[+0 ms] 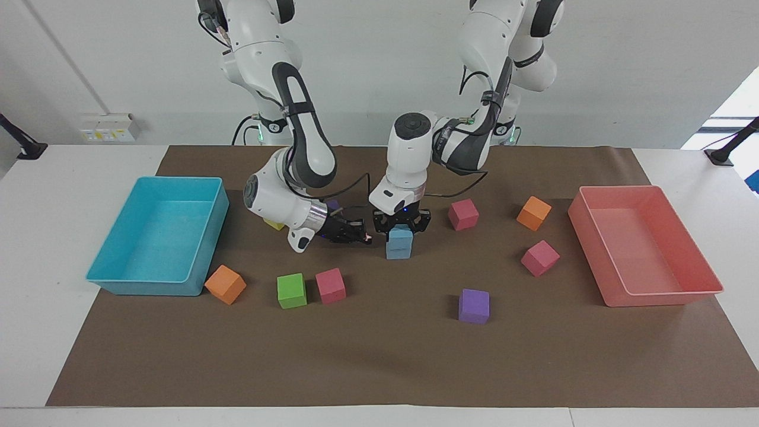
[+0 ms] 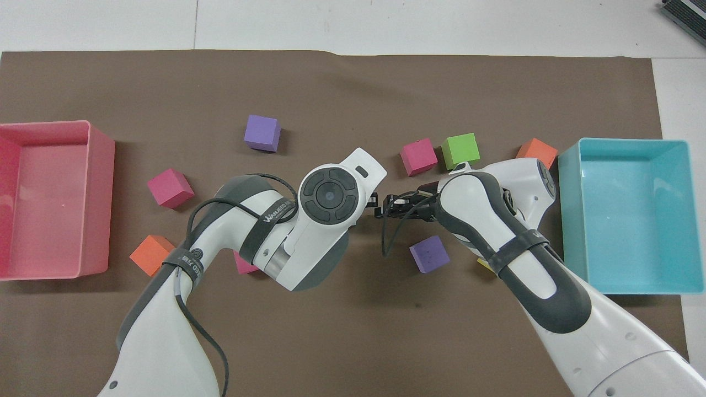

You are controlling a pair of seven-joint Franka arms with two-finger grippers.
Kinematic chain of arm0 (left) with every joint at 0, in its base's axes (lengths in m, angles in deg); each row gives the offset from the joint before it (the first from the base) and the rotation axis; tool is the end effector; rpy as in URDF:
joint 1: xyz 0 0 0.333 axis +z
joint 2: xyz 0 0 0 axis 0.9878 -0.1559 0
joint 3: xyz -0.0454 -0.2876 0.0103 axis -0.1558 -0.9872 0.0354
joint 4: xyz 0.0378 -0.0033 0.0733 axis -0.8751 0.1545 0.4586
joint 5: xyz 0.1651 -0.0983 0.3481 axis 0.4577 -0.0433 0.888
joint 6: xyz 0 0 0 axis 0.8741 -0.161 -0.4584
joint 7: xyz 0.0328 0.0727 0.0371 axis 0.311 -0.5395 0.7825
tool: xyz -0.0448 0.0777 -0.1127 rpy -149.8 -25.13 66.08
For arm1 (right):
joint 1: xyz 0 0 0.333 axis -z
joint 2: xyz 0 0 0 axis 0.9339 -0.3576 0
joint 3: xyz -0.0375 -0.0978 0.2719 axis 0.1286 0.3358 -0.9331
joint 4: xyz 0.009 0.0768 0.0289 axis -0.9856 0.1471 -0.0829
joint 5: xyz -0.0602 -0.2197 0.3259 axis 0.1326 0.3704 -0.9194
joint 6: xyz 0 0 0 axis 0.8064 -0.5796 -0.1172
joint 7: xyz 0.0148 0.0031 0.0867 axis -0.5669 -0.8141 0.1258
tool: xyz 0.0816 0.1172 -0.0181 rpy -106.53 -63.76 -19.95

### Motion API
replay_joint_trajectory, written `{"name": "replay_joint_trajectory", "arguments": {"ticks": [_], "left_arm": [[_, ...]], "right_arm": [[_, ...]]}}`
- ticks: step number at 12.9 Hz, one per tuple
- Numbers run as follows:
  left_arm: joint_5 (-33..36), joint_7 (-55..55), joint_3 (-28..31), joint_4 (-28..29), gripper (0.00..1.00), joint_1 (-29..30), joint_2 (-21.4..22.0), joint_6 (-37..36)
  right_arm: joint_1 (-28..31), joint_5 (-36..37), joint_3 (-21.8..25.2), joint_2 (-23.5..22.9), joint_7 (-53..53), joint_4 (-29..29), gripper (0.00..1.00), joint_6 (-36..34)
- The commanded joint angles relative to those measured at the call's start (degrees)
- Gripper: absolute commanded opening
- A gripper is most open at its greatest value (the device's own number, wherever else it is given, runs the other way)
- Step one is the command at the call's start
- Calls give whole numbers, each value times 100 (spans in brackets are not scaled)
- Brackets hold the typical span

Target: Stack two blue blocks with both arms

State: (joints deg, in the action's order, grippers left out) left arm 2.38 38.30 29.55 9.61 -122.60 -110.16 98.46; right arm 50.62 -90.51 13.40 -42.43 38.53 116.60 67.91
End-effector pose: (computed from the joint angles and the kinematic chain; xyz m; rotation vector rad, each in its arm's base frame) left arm 0.5160 -0.4223 0.3067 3.0864 -0.0542 0.1982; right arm 0.5568 0.2384 0.2197 -2.3628 0.0994 0.1279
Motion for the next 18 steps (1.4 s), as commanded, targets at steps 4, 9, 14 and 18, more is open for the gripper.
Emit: {"name": "replay_joint_trajectory", "arguments": {"ticks": [4, 9, 14, 18], "left_arm": [[28, -82, 85, 198, 0, -89, 118, 73], [28, -73, 85, 268, 0, -97, 136, 64], [28, -73, 67, 268, 49, -97, 136, 73], [28, -91, 67, 268, 63, -97, 136, 65]], "right_arm": [[-3, -174, -8, -26, 152, -19, 0, 87], [-3, -165, -8, -26, 152, -19, 0, 87], [5, -165, -8, -26, 161, -19, 0, 87], [-3, -165, -8, -26, 152, -19, 0, 87]]}}
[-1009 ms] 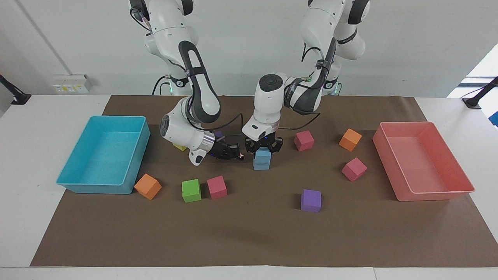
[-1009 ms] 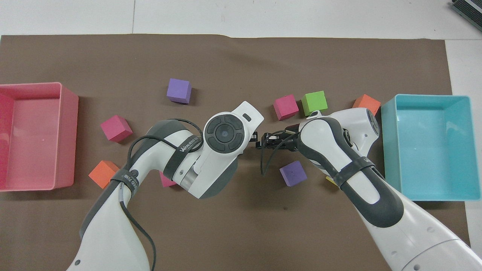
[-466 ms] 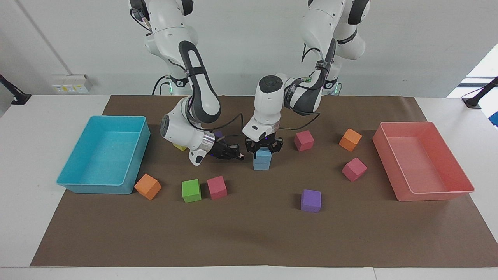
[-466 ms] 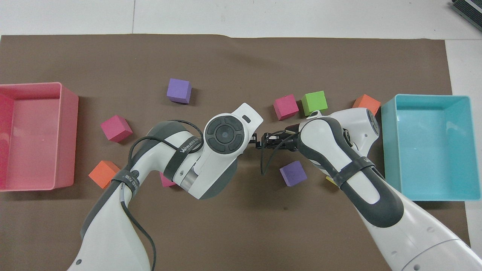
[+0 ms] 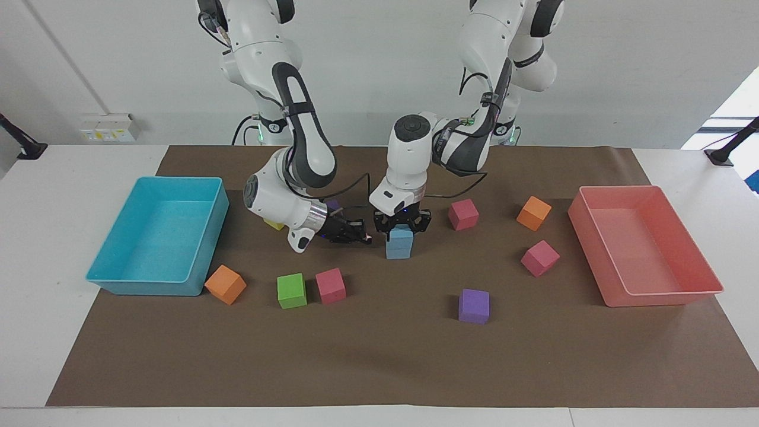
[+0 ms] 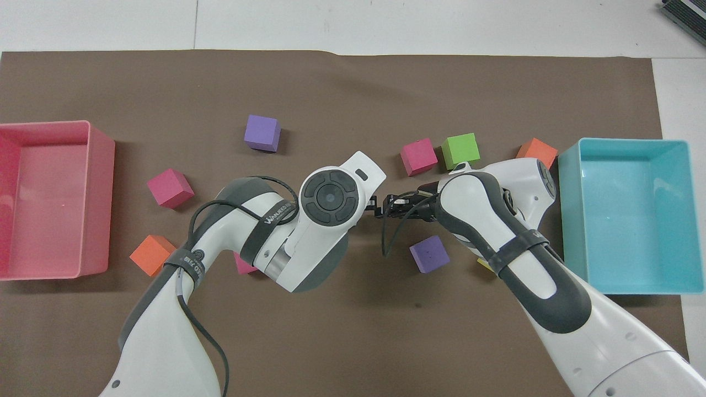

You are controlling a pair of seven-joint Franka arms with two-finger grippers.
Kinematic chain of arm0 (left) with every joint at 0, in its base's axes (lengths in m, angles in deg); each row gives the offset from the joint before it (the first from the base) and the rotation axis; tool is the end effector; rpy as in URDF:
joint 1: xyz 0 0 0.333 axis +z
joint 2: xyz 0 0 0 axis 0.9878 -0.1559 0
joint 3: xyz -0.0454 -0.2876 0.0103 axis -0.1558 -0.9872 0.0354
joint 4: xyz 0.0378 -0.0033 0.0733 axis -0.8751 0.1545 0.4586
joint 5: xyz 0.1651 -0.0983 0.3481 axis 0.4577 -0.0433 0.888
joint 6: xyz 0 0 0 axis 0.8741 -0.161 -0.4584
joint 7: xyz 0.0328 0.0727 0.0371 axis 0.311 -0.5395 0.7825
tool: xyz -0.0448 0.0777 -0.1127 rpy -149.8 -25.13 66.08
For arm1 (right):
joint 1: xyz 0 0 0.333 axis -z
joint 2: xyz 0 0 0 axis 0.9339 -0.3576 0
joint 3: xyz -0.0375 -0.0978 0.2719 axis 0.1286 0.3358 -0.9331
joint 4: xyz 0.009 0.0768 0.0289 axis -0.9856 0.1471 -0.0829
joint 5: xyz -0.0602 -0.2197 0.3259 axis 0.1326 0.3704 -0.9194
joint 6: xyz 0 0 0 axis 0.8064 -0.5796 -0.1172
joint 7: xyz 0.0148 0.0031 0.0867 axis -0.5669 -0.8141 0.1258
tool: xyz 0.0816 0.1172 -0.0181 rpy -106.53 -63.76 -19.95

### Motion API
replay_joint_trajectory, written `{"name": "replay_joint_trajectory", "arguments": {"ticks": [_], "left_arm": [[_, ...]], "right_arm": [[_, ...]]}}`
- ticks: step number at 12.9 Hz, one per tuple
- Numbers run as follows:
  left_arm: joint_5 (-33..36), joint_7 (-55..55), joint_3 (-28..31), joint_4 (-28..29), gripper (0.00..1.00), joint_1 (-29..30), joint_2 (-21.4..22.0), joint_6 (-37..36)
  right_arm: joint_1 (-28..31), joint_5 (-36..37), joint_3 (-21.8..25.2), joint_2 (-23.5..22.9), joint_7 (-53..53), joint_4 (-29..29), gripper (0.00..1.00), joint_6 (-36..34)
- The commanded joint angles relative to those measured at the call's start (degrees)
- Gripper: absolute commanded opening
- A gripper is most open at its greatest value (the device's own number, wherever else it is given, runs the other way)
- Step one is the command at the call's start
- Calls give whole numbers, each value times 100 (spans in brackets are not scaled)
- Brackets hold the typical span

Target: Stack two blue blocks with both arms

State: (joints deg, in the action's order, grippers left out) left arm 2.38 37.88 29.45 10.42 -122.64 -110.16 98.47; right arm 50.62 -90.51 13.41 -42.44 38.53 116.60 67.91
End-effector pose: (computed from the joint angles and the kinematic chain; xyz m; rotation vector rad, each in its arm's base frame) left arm 0.5122 -0.4210 0.2999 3.0956 -0.0694 0.1813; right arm 0.5568 0.2383 0.2196 -2.3628 0.0997 0.1280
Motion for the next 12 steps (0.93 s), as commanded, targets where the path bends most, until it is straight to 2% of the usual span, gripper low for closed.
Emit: {"name": "replay_joint_trajectory", "arguments": {"ticks": [1, 3, 4, 5, 8, 12], "left_arm": [[28, -49, 77, 187, 63, -93, 135, 63], [28, -40, 77, 187, 66, -93, 135, 63], [28, -40, 86, 170, 89, -93, 135, 63], [28, -31, 86, 152, 100, -93, 135, 63], [1, -5, 77, 125, 100, -58, 345, -85], [-183, -92, 112, 117, 100, -6, 846, -883]], "right_arm": [[5, -156, -8, -26, 161, -20, 0, 87], [-4, -156, -17, -35, 152, -20, 0, 87], [-4, -156, -8, -26, 161, -20, 0, 87], [-4, -148, -17, -35, 152, -20, 0, 96], [-4, -139, -8, -26, 161, -20, 0, 113], [-4, -139, -8, -35, 152, -20, 0, 113]]}}
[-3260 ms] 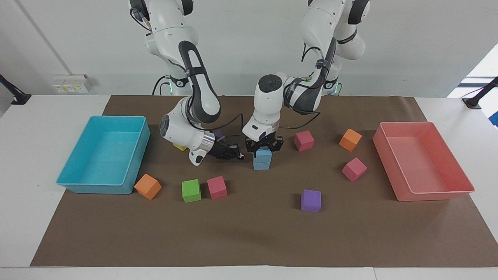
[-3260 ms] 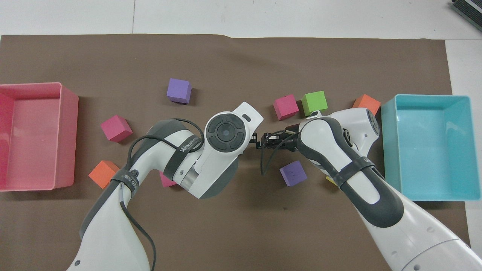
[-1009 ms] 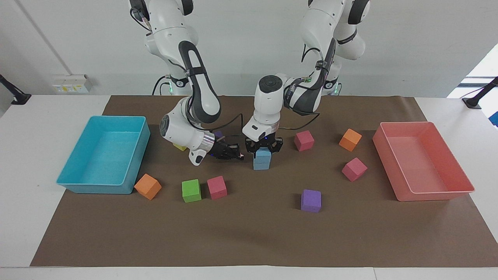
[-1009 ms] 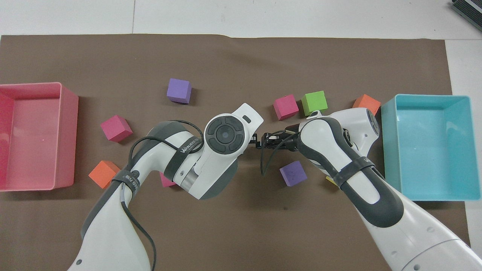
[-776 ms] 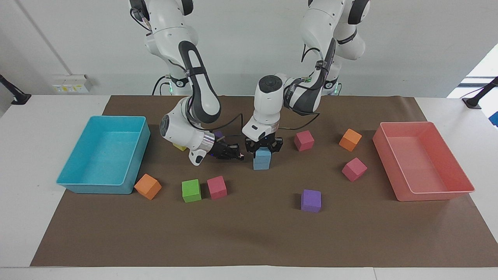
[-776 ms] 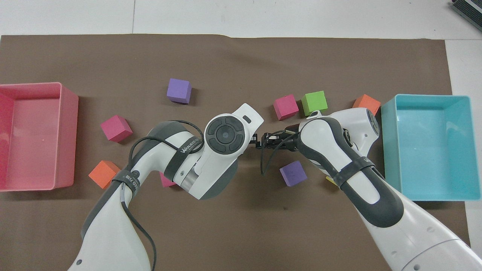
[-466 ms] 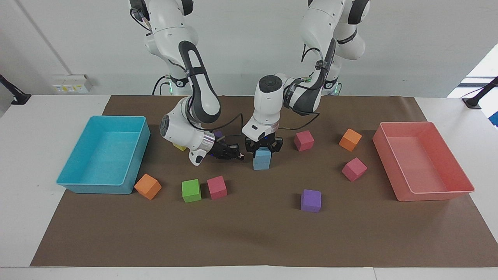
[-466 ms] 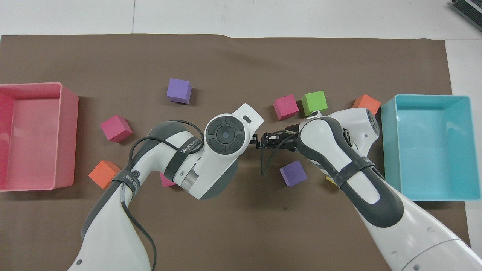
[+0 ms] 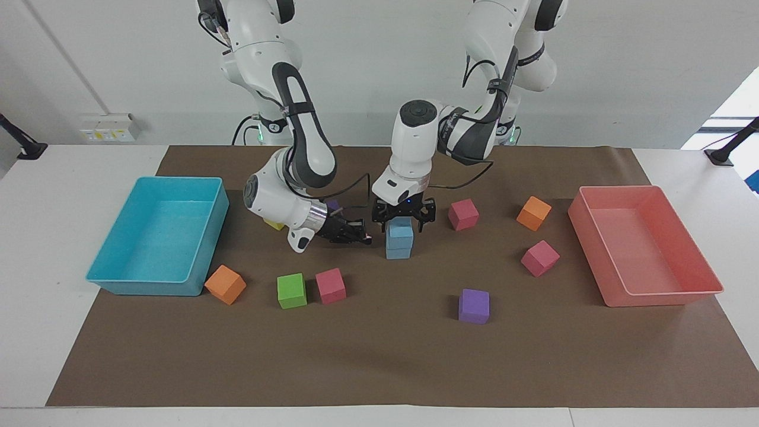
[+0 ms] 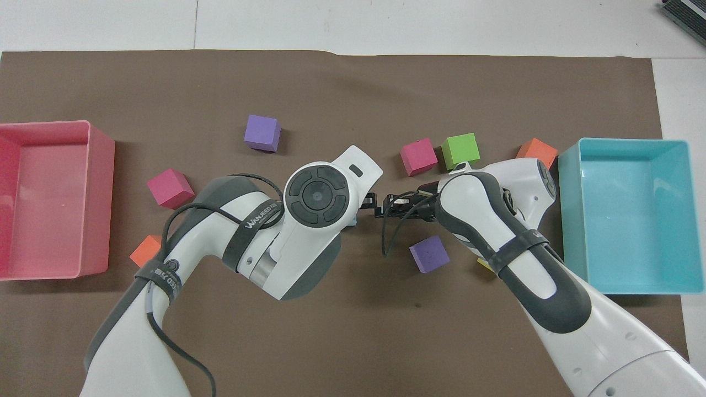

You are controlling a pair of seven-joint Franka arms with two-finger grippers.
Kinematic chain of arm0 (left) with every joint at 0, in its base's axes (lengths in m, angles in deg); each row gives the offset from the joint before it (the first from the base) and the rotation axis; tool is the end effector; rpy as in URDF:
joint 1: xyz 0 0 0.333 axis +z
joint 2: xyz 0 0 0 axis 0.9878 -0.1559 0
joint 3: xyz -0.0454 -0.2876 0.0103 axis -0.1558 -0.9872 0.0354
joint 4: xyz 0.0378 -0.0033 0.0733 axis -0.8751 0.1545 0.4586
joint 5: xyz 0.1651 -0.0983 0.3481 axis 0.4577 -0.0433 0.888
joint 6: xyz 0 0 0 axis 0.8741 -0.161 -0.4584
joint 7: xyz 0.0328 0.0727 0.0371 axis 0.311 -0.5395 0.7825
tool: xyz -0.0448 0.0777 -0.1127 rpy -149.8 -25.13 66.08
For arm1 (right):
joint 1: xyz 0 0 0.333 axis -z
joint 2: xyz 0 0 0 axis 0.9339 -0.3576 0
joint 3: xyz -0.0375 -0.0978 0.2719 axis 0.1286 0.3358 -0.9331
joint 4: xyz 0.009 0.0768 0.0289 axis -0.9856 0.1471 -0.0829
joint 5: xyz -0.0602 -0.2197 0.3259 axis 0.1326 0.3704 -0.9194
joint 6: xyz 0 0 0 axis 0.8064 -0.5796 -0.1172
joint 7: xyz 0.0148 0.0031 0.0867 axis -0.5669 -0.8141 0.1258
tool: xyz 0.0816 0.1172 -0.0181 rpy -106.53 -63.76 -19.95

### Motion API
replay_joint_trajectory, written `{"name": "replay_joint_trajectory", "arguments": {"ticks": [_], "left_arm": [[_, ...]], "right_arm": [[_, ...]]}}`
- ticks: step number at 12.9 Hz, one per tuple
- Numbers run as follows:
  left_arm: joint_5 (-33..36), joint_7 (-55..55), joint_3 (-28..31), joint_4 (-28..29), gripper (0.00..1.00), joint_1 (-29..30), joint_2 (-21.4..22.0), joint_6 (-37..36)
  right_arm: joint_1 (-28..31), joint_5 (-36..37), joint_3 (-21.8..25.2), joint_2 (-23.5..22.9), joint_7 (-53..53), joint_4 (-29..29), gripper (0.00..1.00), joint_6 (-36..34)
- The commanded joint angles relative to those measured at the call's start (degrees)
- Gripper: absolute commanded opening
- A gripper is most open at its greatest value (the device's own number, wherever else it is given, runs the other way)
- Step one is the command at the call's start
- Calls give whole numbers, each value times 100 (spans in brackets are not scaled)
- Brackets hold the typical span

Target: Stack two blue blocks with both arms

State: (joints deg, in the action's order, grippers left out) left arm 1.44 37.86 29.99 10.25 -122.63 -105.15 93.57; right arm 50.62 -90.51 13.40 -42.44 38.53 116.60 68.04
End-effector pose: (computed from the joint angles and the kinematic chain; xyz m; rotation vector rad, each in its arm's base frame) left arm 0.5080 -0.4105 0.3500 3.0841 -0.0369 0.1748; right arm 0.5571 0.2381 0.2196 -2.3638 0.1005 0.1256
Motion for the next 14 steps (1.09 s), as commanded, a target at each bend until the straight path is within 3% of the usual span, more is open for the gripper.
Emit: {"name": "replay_joint_trajectory", "arguments": {"ticks": [1, 4, 6, 8, 13, 14], "left_arm": [[-89, -100, 93, 168, 100, 28, 530, -631], [-80, -405, 111, 335, 100, 405, 987, -1063], [-80, -888, 111, 834, 100, 678, 1583, -1073], [-80, -1014, 111, 1353, 100, 811, 1919, -960], [-80, -2138, 111, 1461, 100, 1627, 1903, -853], [-80, -2304, 111, 1382, 100, 1811, 1850, -845]], "right_arm": [[-3, -139, -17, -34, 152, -19, 0, 101], [-3, -139, -17, -34, 161, -19, 0, 101], [-3, -121, -17, -34, 161, -19, 0, 101], [-3, 36, -8, -34, 187, -72, 0, 83], [-3, 1791, 1, 79, -707, -493, 0, -189], [5, 2239, 10, 123, -1031, -668, 15, -390]]}}
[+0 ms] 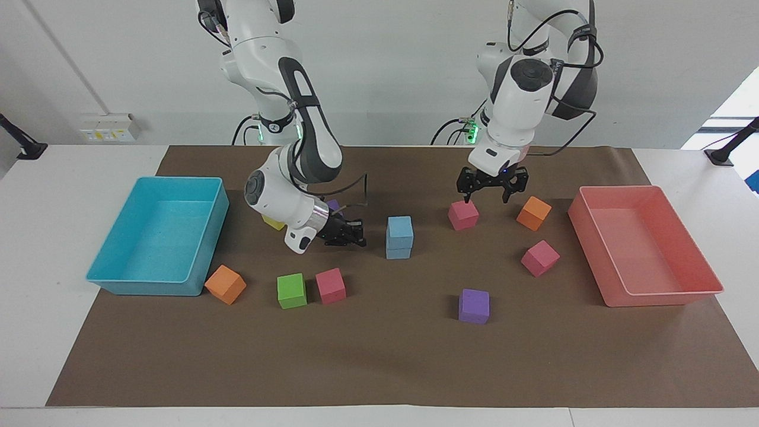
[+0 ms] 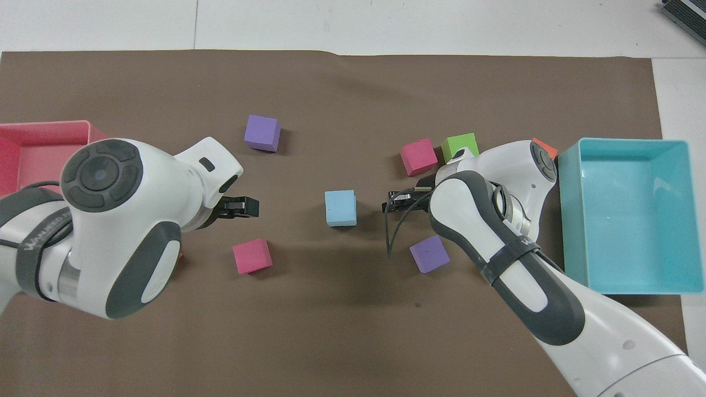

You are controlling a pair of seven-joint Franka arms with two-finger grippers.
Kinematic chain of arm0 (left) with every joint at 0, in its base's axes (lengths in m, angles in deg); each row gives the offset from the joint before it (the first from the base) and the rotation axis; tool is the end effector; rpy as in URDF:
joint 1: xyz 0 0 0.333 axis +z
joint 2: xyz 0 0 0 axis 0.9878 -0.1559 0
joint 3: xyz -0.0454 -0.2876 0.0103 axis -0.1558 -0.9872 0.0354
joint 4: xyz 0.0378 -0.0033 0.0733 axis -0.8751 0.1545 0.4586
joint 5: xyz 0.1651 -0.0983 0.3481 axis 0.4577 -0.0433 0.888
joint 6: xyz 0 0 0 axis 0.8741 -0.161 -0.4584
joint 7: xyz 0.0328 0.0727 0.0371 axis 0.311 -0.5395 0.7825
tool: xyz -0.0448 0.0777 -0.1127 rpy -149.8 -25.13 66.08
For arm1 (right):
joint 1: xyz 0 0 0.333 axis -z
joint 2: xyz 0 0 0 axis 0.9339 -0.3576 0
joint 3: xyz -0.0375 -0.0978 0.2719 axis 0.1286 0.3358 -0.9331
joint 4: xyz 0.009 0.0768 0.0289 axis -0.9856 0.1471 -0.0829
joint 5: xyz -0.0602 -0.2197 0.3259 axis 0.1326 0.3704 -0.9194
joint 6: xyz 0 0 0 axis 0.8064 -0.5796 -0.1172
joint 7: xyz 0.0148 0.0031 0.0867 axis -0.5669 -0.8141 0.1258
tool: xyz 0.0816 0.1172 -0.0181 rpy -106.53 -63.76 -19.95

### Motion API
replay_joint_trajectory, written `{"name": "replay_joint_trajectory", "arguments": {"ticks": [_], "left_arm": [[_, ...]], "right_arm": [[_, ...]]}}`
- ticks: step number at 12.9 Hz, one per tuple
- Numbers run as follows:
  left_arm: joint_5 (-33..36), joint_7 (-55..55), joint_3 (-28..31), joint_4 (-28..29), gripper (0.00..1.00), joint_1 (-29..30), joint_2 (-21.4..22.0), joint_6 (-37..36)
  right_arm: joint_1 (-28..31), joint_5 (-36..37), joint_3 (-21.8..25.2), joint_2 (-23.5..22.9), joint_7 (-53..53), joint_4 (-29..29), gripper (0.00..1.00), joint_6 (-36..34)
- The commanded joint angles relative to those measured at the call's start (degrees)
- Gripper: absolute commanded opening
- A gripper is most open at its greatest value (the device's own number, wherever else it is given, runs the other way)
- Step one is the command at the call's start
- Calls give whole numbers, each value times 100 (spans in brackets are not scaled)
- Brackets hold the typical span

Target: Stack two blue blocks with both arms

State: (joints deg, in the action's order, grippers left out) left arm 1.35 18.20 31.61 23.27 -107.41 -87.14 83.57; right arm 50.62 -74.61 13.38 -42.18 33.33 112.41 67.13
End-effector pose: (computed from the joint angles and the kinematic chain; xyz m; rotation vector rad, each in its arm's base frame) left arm 0.5216 -0.2097 0.4134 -3.1372 0.1058 -0.0571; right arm 0.5735 0.2356 0.2438 -2.5399 -0.0794 0.1044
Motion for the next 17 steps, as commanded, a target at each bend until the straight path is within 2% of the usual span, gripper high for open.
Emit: {"name": "replay_joint_trajectory", "arguments": {"ticks": [1, 2, 3, 5, 11, 14, 17], "left_arm": [[-71, -583, -51, -68, 100, 447, 23, 112], [-71, -856, -51, -218, 100, 675, 14, 59], [-71, -1093, -51, -332, 100, 886, 31, 7], [-71, -1358, -42, -657, 100, 1168, 31, -343], [-114, -2036, -25, -2502, 100, 1898, -196, -2267], [-299, -2176, -25, -2882, 100, 2110, -294, -2779], [-308, -2238, -16, -2857, 100, 2101, -207, -2921]], "right_arm": [[6, 1097, 29, 168, -671, -382, 34, -475], [32, 1545, 38, 238, -777, -497, 57, -590], [85, 1872, 30, 335, -831, -524, 100, -608], [94, 2312, 82, 519, -945, -524, 100, -617], [340, 3832, 117, 792, -1419, -734, 100, -714], [375, 4677, 196, 889, -1798, -1059, 100, -1037], [550, 4793, 284, 1081, -1798, -1455, 100, -1617]]}}
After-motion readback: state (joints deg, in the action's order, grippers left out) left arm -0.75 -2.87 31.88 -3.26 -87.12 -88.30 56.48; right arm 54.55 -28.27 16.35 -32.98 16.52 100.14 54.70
